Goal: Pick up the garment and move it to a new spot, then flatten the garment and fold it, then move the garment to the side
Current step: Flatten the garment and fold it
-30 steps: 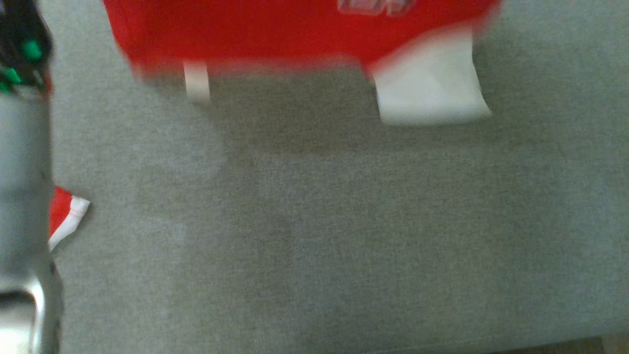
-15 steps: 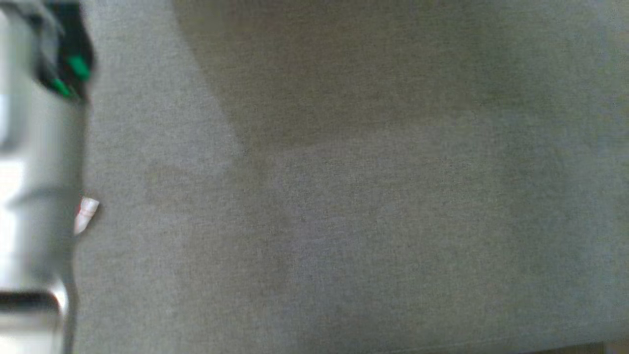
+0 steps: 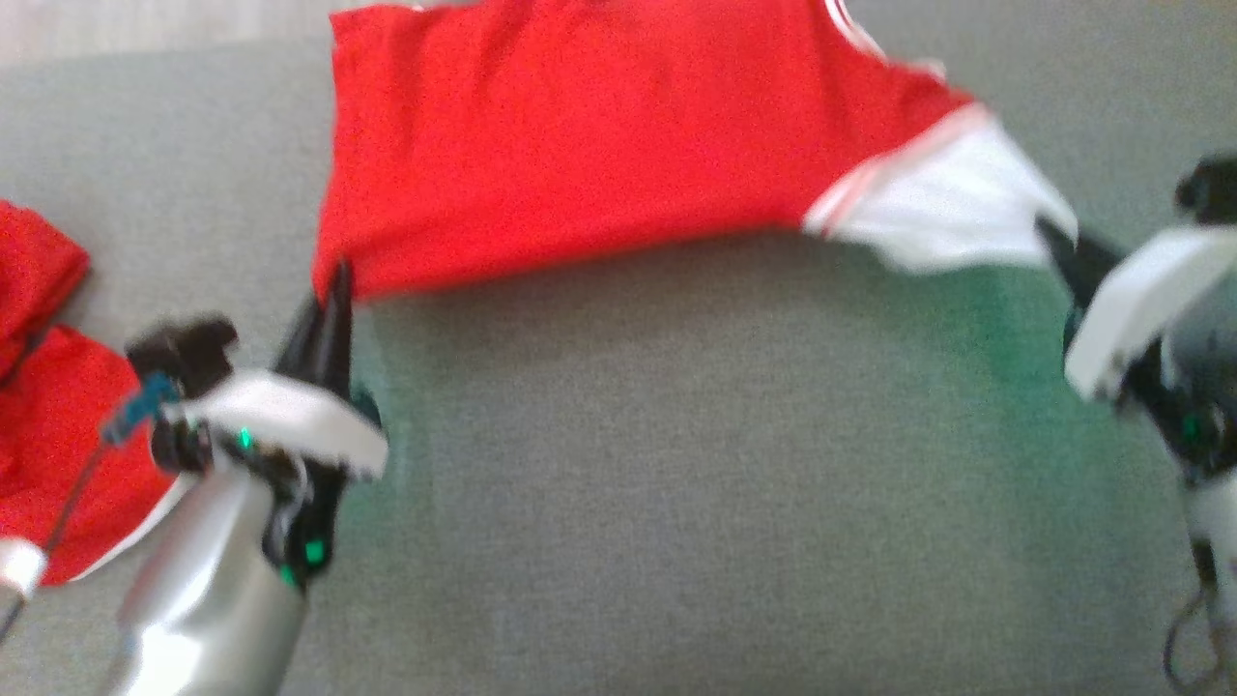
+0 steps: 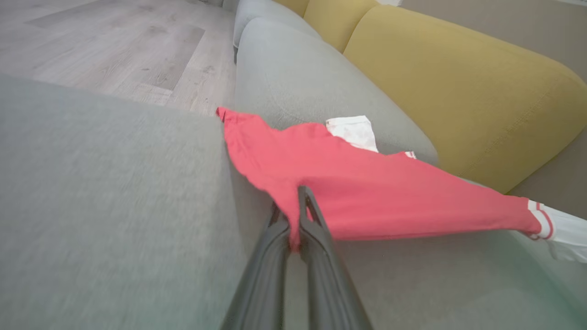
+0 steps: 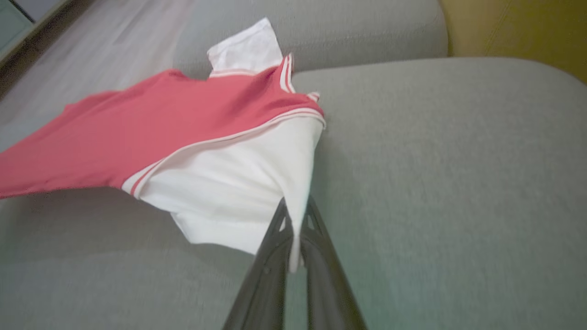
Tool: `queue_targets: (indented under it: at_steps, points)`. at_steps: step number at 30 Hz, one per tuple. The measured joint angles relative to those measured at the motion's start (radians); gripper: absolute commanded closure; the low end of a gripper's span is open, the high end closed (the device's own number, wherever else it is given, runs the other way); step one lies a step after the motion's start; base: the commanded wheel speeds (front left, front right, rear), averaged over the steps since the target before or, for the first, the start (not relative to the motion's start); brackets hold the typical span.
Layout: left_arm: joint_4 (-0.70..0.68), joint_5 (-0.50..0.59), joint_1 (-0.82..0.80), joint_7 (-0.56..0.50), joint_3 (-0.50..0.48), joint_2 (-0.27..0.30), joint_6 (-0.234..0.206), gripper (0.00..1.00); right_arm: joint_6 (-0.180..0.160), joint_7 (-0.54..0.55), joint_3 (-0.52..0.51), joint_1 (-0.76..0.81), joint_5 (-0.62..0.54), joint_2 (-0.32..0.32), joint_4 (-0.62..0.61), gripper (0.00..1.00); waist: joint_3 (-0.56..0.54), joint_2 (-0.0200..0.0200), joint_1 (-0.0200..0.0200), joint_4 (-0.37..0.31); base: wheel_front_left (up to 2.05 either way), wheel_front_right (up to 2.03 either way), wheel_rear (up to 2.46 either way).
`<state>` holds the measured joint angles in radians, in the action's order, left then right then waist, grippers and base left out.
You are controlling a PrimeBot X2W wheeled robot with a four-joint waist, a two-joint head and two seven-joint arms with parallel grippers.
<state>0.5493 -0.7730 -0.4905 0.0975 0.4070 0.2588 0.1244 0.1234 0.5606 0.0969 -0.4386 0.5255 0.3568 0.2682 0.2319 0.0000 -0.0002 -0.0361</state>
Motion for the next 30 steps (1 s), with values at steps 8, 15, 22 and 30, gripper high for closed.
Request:
queue_targets:
  at_steps: [8,15,22,30]
  points:
    - [-0.259,-0.037,0.302,-0.097,0.019,0.051,-0.08,1.0,0.0,0.369,-0.213,0.454,-0.118,-0.169,-0.47,1.0,-0.108,0.0,-0.0002,0.021,0.0,0.0,0.0]
    - [-0.563,-0.037,0.509,-0.213,0.032,0.144,-0.215,1.0,0.0,0.548,-0.276,0.703,-0.179,-0.298,-0.774,1.0,-0.124,0.0,0.0,0.035,0.0,0.0,0.0]
    - [-0.708,-0.047,0.554,-0.235,0.023,0.155,-0.269,1.0,0.0,0.463,-0.269,0.629,-0.205,-0.293,-0.798,1.0,-0.101,0.0,0.0002,0.035,0.0,0.0,0.0]
    - [-0.614,-0.016,0.384,-0.202,0.033,0.096,-0.264,1.0,0.0,0.326,-0.18,0.383,-0.169,-0.191,-0.58,1.0,-0.051,0.0,0.0004,0.044,0.0,0.0,0.0]
